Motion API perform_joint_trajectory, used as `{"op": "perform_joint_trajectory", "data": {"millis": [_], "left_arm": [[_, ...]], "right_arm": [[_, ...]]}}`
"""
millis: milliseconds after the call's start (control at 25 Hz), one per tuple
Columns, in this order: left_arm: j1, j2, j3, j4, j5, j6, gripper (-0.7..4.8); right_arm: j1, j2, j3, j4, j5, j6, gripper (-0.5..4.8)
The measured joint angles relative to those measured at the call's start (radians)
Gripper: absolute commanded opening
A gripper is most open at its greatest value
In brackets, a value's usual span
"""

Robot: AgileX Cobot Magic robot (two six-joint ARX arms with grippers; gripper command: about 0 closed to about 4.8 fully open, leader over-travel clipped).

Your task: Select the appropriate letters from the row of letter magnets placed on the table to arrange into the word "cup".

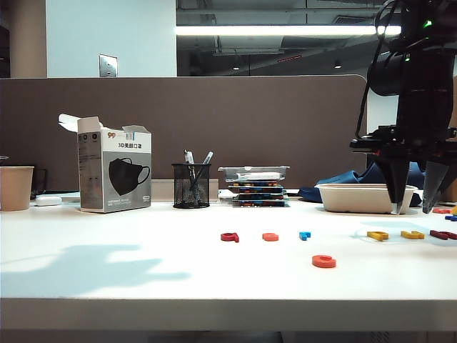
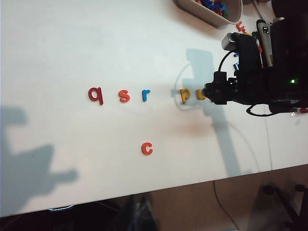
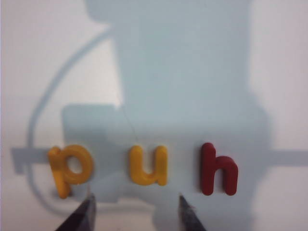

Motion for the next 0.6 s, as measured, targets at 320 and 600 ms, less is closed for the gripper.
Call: {"op": "perform_joint_trajectory", "data": {"millis": [320, 600], "left_arm": [[0.000, 0.000, 0.000, 0.000, 0.000, 0.000, -0.05], [0.000, 0.000, 0.000, 0.000, 0.000, 0.000, -0.05]], "right_arm": [[0.000, 0.026, 0.000, 0.013, 0.000, -0.007, 2.16], [0.000, 0.051, 0.000, 0.014, 0.000, -0.007, 2.16]]}}
